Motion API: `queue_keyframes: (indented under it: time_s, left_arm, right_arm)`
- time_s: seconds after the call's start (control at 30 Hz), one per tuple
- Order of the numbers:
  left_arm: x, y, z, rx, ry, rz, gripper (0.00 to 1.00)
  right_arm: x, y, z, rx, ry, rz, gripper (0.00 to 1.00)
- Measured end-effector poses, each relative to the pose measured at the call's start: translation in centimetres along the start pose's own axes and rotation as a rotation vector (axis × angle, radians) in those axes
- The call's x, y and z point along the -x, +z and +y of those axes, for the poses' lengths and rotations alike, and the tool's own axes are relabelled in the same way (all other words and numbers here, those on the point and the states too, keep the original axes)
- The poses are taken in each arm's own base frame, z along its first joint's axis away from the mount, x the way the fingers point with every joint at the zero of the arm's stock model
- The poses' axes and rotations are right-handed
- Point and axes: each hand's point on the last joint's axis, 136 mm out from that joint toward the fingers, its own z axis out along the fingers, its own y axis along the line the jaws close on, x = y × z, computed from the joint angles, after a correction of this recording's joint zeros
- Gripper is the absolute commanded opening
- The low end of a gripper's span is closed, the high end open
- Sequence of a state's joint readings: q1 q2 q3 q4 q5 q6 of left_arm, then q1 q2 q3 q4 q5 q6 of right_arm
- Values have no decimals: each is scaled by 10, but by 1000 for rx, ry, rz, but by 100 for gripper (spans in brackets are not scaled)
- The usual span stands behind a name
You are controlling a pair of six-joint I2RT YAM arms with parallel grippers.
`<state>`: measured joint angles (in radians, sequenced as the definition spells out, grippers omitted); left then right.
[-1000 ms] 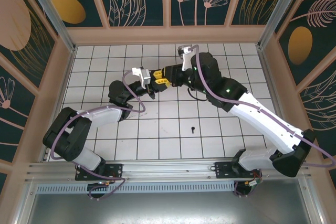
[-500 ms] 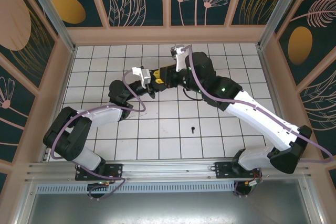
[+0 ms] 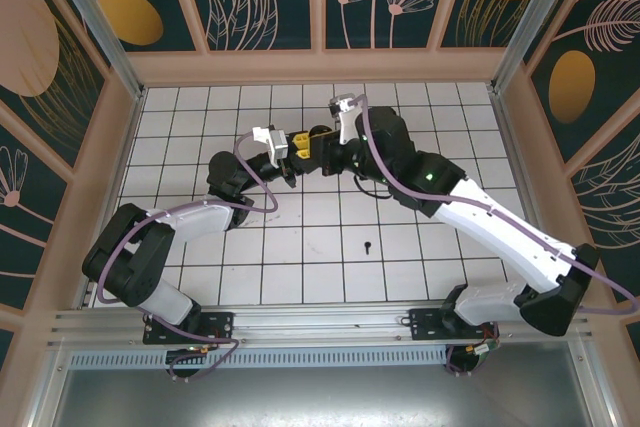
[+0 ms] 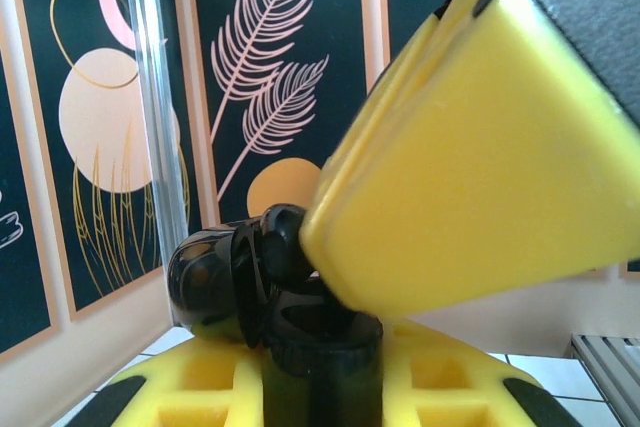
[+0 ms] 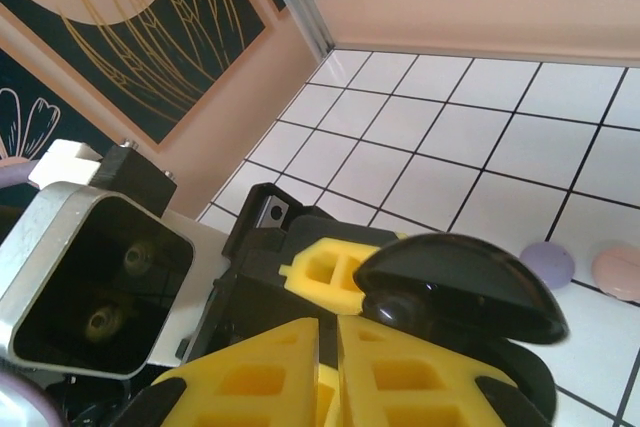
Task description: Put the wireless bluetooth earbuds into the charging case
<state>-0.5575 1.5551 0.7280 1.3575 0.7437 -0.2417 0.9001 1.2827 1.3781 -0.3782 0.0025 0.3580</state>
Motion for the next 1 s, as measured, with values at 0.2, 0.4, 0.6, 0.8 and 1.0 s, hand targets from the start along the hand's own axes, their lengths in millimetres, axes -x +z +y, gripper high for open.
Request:
queue_keyframes:
  time_s: [0.2,0.4,0.6,0.8,1.0]
  left_arm:
    - [1,1,0,-1,3,-3,0]
    - [1,1,0,-1,3,-3,0]
    - [2,1,3,16,3,-7,0]
    - [-3,-6,7,61,1,-14,0]
    - [-16,-16,7,101,-15,4,0]
  right_arm:
    - [6,-11,-3,-7,6,-18,14]
    - [17,-26,-8,-14,20,-56,15]
    - [27,-47,-18,-56,74,-120,22]
    - [-28,-55,-75,-245,190,-63,46]
    - [-138,-47,-138,-467,307,149,60]
